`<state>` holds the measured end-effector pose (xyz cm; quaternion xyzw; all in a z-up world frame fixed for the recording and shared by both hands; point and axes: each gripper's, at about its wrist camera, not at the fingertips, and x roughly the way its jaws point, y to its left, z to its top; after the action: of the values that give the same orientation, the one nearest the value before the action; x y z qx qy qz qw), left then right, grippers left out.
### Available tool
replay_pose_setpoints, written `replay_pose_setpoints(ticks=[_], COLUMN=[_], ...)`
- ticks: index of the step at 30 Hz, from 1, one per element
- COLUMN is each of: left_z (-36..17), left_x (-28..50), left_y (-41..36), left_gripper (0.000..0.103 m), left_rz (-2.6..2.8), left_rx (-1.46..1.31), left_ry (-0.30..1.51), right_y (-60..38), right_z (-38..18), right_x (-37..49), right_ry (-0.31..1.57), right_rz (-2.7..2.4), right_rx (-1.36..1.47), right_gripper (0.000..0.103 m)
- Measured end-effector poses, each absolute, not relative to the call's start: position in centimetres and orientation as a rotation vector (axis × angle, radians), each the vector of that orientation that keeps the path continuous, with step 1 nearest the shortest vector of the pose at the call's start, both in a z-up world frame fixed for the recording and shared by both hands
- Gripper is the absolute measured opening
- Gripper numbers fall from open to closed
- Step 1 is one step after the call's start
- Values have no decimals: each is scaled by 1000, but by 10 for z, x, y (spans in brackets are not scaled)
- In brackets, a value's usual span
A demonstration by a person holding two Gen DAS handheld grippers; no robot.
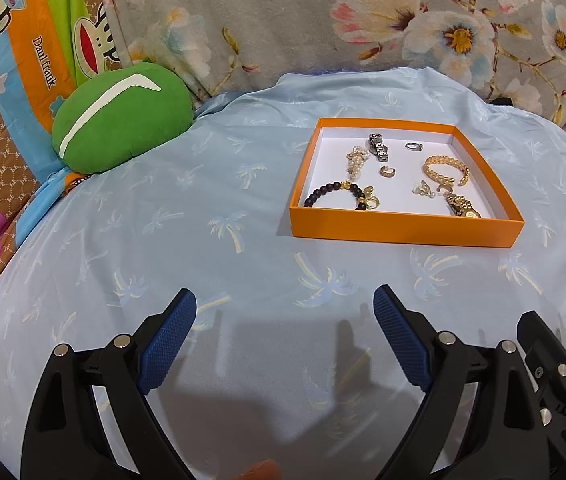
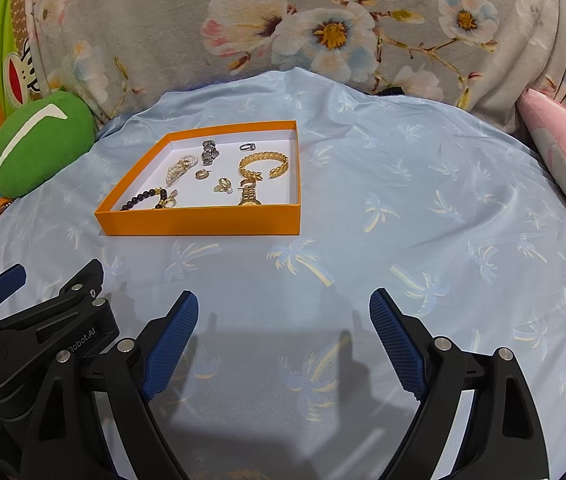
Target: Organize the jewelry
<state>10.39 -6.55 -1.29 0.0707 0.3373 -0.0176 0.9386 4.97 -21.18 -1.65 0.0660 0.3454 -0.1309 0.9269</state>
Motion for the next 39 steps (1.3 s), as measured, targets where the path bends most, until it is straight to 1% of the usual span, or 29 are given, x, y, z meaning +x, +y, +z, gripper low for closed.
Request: replay_pose_setpoints(ticks=[39], left_z=[-10], left_x=[103], left_y=[-66], left_gripper=[88], left_rz=[-33], left_rx=[146], left_ry=[685], right_y=[-211], right_z=[-17], right_x=[49], right_ry=[706], right_rz=[-268], right_rx=[136], right_gripper=[86])
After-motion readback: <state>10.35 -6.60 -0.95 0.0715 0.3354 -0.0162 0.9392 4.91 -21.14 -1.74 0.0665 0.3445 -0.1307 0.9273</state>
